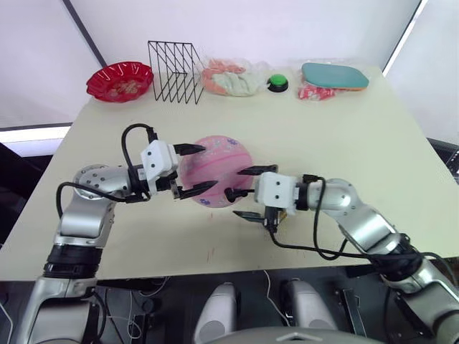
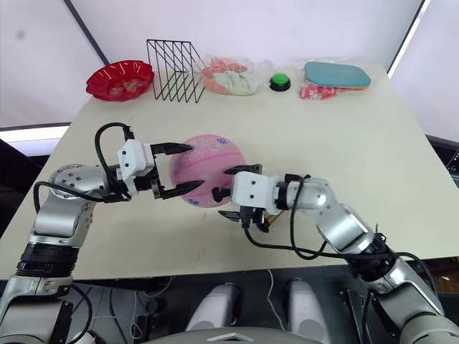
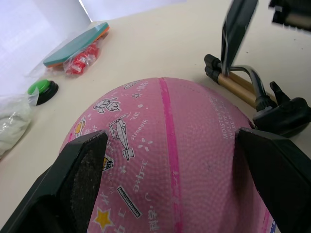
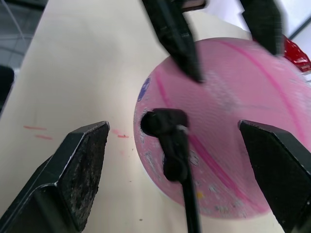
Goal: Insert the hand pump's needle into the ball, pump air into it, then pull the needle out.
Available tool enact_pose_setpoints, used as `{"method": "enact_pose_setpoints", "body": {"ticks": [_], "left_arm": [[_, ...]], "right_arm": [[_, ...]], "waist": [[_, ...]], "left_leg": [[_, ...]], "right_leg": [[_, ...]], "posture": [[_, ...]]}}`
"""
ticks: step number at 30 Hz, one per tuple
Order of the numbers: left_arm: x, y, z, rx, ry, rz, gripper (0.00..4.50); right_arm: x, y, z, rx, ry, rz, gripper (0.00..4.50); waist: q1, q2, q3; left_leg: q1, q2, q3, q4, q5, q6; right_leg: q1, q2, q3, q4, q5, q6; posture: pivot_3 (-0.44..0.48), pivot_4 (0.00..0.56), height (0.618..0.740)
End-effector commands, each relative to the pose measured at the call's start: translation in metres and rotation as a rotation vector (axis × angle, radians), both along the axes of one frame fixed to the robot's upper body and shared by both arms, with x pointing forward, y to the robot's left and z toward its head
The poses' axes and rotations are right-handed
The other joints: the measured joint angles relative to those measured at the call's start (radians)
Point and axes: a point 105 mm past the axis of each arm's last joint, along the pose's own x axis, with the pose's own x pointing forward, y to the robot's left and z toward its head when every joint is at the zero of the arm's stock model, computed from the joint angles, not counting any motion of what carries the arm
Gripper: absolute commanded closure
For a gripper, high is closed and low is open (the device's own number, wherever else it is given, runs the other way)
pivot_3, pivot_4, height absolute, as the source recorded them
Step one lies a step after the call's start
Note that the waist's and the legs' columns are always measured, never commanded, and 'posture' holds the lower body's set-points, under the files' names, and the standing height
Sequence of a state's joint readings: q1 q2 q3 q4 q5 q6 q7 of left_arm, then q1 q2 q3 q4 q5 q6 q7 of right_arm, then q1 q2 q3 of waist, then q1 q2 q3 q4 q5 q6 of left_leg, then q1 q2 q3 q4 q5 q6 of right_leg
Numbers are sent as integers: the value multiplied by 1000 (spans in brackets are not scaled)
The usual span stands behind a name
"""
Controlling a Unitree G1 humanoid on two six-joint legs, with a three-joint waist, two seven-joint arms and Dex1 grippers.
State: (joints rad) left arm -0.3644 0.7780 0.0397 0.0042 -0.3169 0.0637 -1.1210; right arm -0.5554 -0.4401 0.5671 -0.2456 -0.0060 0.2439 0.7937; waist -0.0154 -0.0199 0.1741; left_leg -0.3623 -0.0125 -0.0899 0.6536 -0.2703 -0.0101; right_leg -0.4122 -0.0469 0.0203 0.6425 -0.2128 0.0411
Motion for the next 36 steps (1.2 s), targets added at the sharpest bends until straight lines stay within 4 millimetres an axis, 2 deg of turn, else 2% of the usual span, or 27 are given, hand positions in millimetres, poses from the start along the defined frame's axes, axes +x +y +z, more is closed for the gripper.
{"method": "enact_pose_setpoints", "body": {"ticks": [1, 4, 5, 14, 17, 18, 36], "left_arm": [[0, 3, -19, 26, 89, 32, 0], [1, 4, -17, 25, 90, 38, 0], [1, 4, -16, 21, 91, 40, 0], [-1, 3, -16, 13, 101, 44, 0], [-2, 2, -15, 13, 104, 43, 0], [-2, 2, -15, 13, 104, 44, 0], [0, 2, -13, 7, 117, 52, 0]], "right_arm": [[-1, 5, 7, -14, -70, 43, 46], [0, 8, 10, -49, -134, 43, 813], [0, 8, 10, -57, -148, 46, 1368], [-2, 14, 5, -87, -207, 41, 1368], [-3, 16, 5, -87, -228, 42, 2206], [-3, 16, 5, -84, -238, 40, 2664], [3, 21, 2, -88, -315, 41, 2664]], "waist": [[1, 0, 0], [0, 0, 0], [0, 0, 0], [0, 0, 0], [0, 0, 0], [0, 0, 0], [-1, 0, 0]], "left_leg": [[0, 0, 0, 0, 0, 0], [1, 0, 0, 0, 0, 0], [1, 0, 0, 0, 0, 0], [1, 0, 0, 0, 0, 0], [1, 0, 0, 0, 0, 0], [1, 0, -1, 0, 0, 0], [1, 0, 0, 0, 0, 0]], "right_leg": [[0, 0, 0, 0, 0, 0], [0, 0, 0, 1, 0, 1], [0, 0, 0, 1, -1, 2], [0, 0, -1, 1, -1, 1], [0, 0, -1, 1, -1, 1], [0, 0, -1, 1, -1, 2], [0, 0, -1, 1, -1, 2]], "posture": [[0, 150, 740], [0, 150, 740], [0, 150, 740], [0, 150, 740], [0, 150, 740], [0, 150, 740], [0, 150, 740]]}}
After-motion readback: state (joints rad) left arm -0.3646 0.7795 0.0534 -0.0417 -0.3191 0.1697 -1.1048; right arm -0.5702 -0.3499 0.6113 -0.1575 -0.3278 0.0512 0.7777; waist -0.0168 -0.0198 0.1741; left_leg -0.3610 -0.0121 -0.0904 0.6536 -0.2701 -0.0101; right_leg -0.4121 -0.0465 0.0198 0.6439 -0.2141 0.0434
